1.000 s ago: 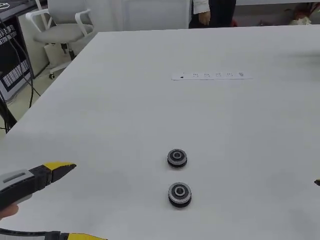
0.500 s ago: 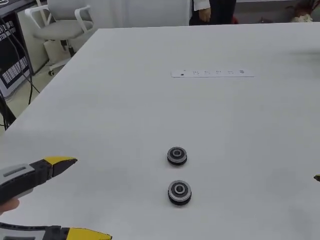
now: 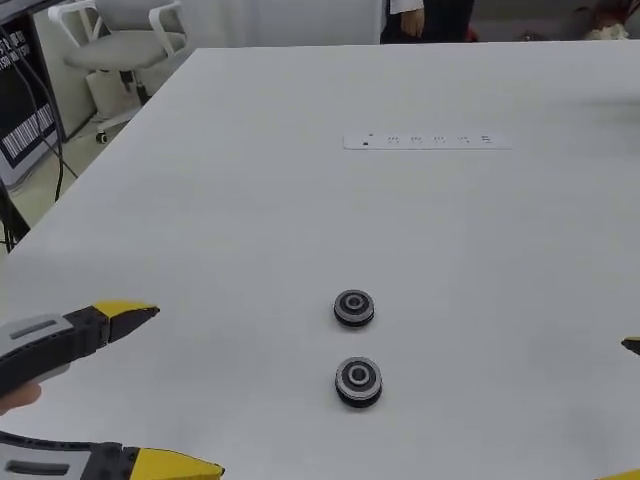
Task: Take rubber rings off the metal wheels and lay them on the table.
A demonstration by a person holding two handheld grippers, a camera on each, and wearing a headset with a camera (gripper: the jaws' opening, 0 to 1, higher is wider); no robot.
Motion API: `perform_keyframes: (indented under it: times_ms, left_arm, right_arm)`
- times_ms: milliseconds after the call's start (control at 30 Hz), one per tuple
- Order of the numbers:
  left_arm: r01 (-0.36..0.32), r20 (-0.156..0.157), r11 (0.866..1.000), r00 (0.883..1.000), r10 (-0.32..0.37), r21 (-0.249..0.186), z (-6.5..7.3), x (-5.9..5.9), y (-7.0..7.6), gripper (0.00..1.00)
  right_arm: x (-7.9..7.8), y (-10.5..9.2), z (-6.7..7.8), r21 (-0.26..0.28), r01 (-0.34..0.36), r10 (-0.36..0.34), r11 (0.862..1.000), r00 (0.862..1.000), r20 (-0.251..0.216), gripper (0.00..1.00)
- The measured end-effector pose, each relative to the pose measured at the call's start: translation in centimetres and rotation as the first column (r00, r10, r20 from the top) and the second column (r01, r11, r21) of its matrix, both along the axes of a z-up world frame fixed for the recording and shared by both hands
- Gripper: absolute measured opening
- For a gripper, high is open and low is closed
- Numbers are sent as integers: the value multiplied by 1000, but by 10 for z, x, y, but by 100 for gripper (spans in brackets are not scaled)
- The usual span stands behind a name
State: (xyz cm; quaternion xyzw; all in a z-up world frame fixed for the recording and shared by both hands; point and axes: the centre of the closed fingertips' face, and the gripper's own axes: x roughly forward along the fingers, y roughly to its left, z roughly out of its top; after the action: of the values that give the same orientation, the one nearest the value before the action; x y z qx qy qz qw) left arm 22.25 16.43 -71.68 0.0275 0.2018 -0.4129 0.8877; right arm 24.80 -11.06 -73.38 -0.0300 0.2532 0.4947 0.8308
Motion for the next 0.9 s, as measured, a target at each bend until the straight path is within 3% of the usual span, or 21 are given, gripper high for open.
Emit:
perform_keyframes:
  times_ms: [500,900]
  left_arm:
    - [54,19,999,998,-54,-2,13,18,-25,100]
    - [105,32,994,994,-106,16,21,32,-39,100]
  right_arm:
    - [13,12,16,-3,-46,46,999,998,43,96]
    - [26,34,31,13,-107,105,994,991,81,93]
